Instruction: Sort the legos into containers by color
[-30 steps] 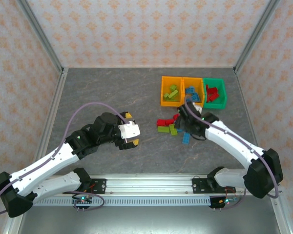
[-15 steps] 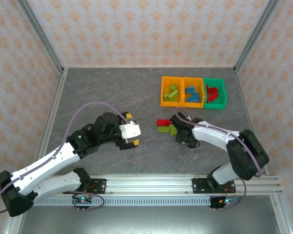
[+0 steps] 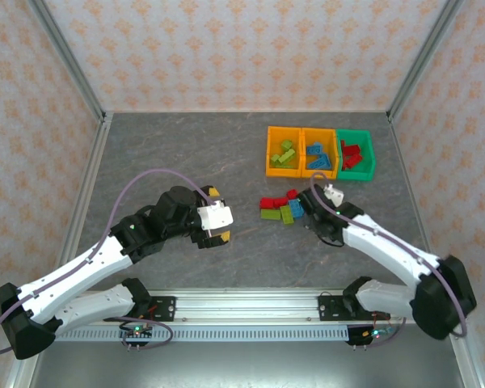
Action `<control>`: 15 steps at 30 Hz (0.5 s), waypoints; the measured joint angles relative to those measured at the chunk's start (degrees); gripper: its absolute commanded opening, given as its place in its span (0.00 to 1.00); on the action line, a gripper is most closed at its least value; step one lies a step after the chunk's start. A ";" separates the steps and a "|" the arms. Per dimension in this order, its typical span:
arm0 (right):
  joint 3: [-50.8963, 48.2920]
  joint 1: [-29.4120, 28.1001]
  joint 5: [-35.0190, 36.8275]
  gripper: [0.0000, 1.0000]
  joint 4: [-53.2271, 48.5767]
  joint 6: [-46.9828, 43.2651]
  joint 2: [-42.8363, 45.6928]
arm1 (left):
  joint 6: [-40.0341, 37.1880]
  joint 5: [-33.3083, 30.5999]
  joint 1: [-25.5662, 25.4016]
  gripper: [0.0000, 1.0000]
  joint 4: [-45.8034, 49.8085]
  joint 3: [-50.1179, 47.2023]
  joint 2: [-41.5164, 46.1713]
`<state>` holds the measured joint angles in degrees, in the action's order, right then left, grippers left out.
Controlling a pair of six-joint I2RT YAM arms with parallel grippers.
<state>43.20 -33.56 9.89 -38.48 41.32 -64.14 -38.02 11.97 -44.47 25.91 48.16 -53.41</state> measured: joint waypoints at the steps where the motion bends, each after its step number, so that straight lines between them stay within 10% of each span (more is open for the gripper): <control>1: 0.83 0.92 0.68 0.29 -0.07 -0.83 1.20 | 0.00 0.02 0.00 1.00 0.00 0.00 -0.02; 7: 11.43 12.92 1.22 0.29 2.84 -9.33 -3.96 | 0.09 0.28 0.00 1.00 0.02 0.00 -0.35; 15: 35.10 20.98 -2.58 0.35 5.70 -19.58 -32.26 | 0.07 -0.02 0.00 1.00 0.24 0.00 -0.22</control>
<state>78.30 -12.58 7.31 -32.77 21.74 -96.40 -37.95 11.94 -44.47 26.15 48.16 -53.63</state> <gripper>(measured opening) 0.338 0.998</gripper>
